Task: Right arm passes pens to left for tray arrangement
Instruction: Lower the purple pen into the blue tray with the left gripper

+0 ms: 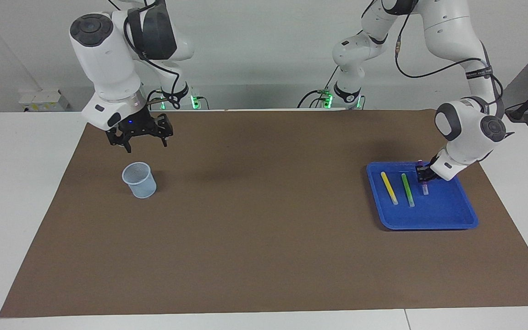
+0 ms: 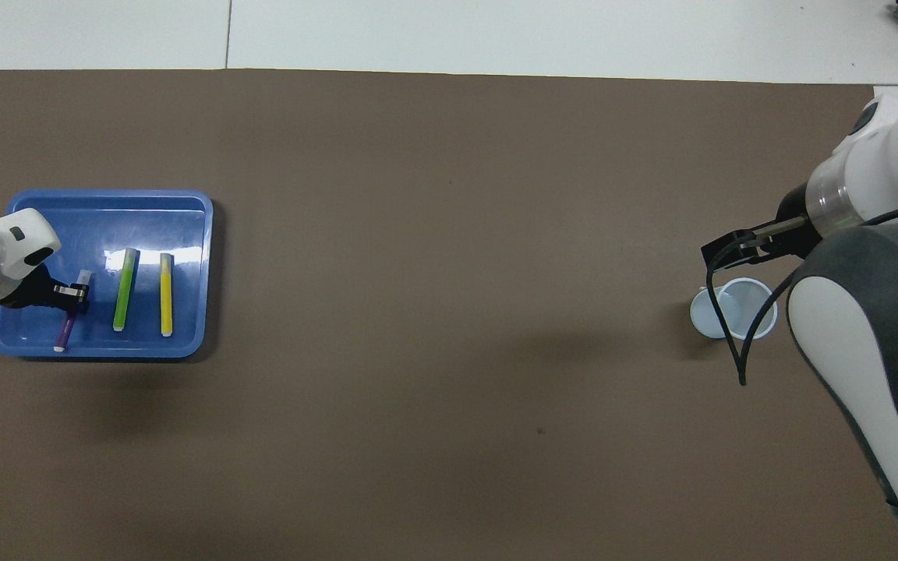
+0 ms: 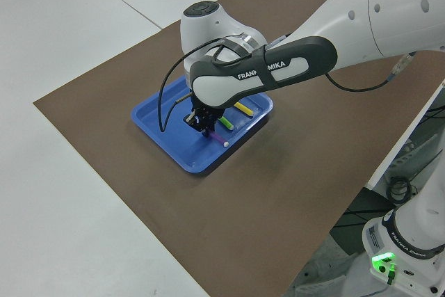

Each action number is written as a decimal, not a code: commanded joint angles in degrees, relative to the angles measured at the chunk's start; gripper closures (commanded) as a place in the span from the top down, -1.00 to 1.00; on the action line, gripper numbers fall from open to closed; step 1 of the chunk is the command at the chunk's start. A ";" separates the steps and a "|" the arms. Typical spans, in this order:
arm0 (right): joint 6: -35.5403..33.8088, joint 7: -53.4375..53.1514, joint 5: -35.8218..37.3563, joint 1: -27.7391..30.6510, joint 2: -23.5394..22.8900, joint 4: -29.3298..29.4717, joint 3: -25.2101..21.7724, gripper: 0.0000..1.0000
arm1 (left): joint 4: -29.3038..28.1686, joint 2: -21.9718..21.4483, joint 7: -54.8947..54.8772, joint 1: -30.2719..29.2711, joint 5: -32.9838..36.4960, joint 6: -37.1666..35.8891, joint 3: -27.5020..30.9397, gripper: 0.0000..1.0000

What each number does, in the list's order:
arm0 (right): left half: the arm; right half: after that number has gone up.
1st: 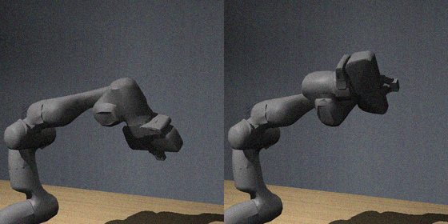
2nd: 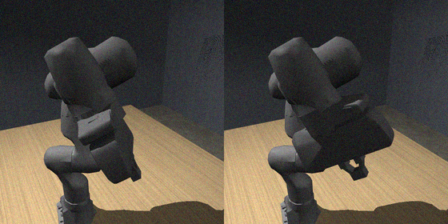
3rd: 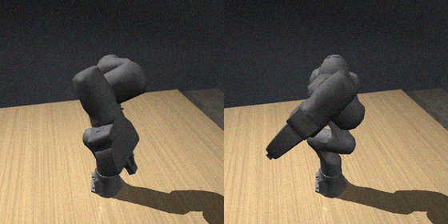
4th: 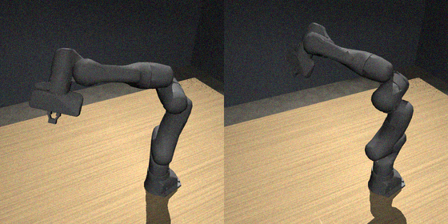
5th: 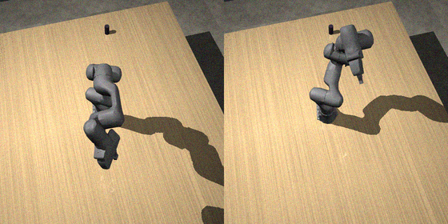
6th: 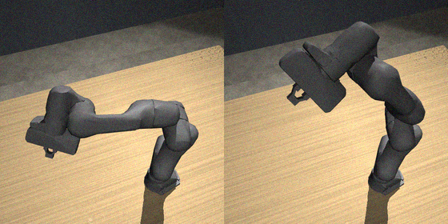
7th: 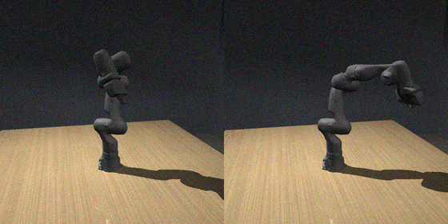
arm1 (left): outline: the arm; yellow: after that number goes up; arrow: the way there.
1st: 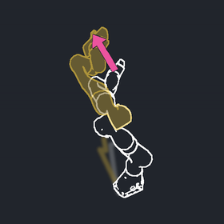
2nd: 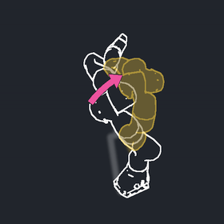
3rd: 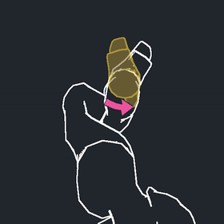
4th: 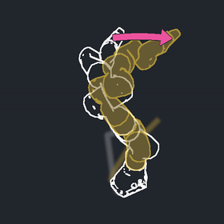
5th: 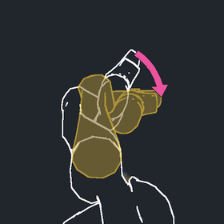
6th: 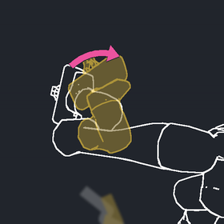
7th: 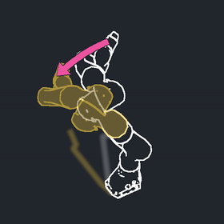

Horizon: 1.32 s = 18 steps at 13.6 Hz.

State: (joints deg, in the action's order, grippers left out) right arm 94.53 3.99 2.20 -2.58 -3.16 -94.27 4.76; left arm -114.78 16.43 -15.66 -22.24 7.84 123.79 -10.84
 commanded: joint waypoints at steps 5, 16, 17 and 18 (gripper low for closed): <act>1.61 1.55 -1.49 0.47 2.28 -3.03 0.07 1.00 | 0.61 1.86 -0.25 -0.88 1.30 2.95 -0.41 0.68; 1.18 1.20 -1.58 0.99 2.28 -2.06 0.07 1.00 | 7.46 1.86 -0.33 0.27 0.69 -7.76 -0.68 1.00; 1.27 1.20 -1.58 1.52 2.28 -2.06 0.33 1.00 | 8.51 1.77 -0.16 0.36 0.51 -9.34 -0.77 1.00; 1.10 1.20 -1.58 1.52 2.28 -2.06 0.34 1.00 | 9.48 1.42 0.10 0.53 0.42 -10.75 -1.03 1.00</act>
State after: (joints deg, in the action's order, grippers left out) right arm 95.69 3.99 2.16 -2.24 -1.93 -95.56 4.76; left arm -108.14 17.49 -15.70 -22.17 7.96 116.53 -11.70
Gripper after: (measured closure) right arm 0.000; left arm 0.000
